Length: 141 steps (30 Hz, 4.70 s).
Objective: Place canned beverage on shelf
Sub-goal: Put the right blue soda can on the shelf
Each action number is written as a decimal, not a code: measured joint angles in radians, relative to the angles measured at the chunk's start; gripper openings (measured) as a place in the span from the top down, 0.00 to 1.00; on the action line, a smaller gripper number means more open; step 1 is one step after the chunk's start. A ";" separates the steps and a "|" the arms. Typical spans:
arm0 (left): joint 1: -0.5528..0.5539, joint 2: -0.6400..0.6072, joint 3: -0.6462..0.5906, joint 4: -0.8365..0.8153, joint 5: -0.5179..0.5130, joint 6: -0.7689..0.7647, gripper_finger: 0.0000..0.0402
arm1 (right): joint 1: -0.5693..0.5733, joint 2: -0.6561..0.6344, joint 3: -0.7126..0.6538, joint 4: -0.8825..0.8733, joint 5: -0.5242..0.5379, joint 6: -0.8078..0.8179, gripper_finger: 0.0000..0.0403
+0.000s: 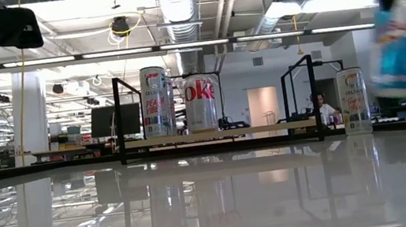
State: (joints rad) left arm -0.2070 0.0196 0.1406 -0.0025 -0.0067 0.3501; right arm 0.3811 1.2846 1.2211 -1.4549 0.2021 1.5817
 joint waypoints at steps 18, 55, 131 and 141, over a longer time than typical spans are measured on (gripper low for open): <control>0.000 0.000 0.000 -0.005 0.000 0.005 1.00 | -0.578 0.479 0.631 0.063 0.080 -1.089 0.35; 0.000 0.000 0.000 -0.069 0.056 -0.174 1.00 | -0.979 0.865 1.043 0.084 -0.044 -1.830 0.35; 0.000 0.000 0.000 -0.048 0.053 -0.130 1.00 | -0.960 0.881 1.036 0.078 -0.073 -1.878 0.35; 0.000 0.000 0.000 -0.049 0.053 -0.131 1.00 | -0.967 0.895 1.029 0.073 -0.073 -1.877 0.35</control>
State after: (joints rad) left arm -0.2071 0.0194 0.1410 -0.0513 0.0460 0.2192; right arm -0.5855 2.1800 2.2501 -1.3822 0.1295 -0.2949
